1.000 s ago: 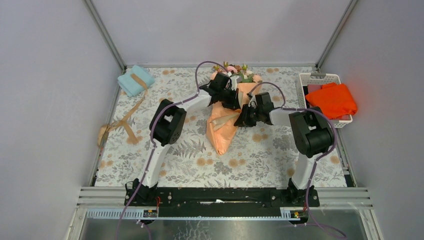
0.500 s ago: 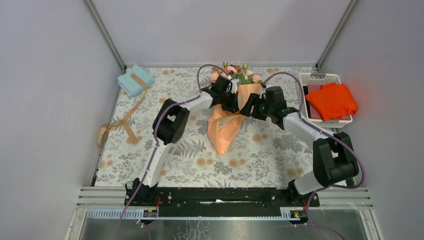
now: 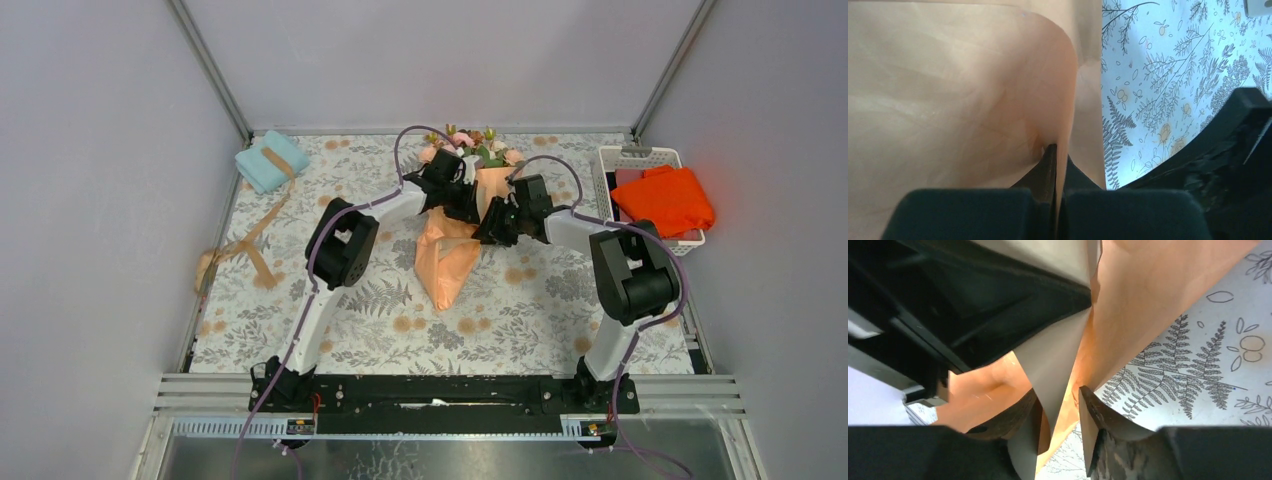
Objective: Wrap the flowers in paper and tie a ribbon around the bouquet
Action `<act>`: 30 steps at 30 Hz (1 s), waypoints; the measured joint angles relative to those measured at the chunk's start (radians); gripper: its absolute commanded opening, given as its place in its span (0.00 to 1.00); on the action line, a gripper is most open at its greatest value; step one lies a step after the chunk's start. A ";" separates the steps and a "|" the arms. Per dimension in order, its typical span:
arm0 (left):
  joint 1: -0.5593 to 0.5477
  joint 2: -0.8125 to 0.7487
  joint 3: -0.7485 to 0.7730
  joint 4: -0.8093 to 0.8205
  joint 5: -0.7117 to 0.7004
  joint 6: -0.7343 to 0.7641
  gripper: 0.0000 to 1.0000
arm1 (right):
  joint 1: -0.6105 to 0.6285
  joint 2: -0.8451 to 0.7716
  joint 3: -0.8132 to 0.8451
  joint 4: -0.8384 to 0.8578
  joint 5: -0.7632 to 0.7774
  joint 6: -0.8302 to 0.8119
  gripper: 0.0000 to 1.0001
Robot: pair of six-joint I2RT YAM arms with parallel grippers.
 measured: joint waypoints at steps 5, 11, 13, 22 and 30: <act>0.000 0.000 0.017 -0.011 -0.008 0.023 0.33 | 0.000 0.023 0.000 0.007 -0.043 -0.001 0.08; -0.002 -0.009 0.106 -0.112 -0.003 0.107 0.77 | -0.004 0.023 -0.001 0.029 -0.047 -0.020 0.02; -0.001 -0.043 0.129 -0.167 0.005 0.160 0.87 | -0.006 0.023 -0.001 0.033 -0.047 -0.032 0.01; -0.064 -0.585 -0.160 -0.335 -0.137 0.438 0.99 | -0.013 0.042 0.008 0.043 -0.066 -0.060 0.00; -0.297 -0.737 -0.514 -0.337 -0.374 0.532 0.99 | -0.013 0.060 0.044 0.032 -0.062 -0.074 0.00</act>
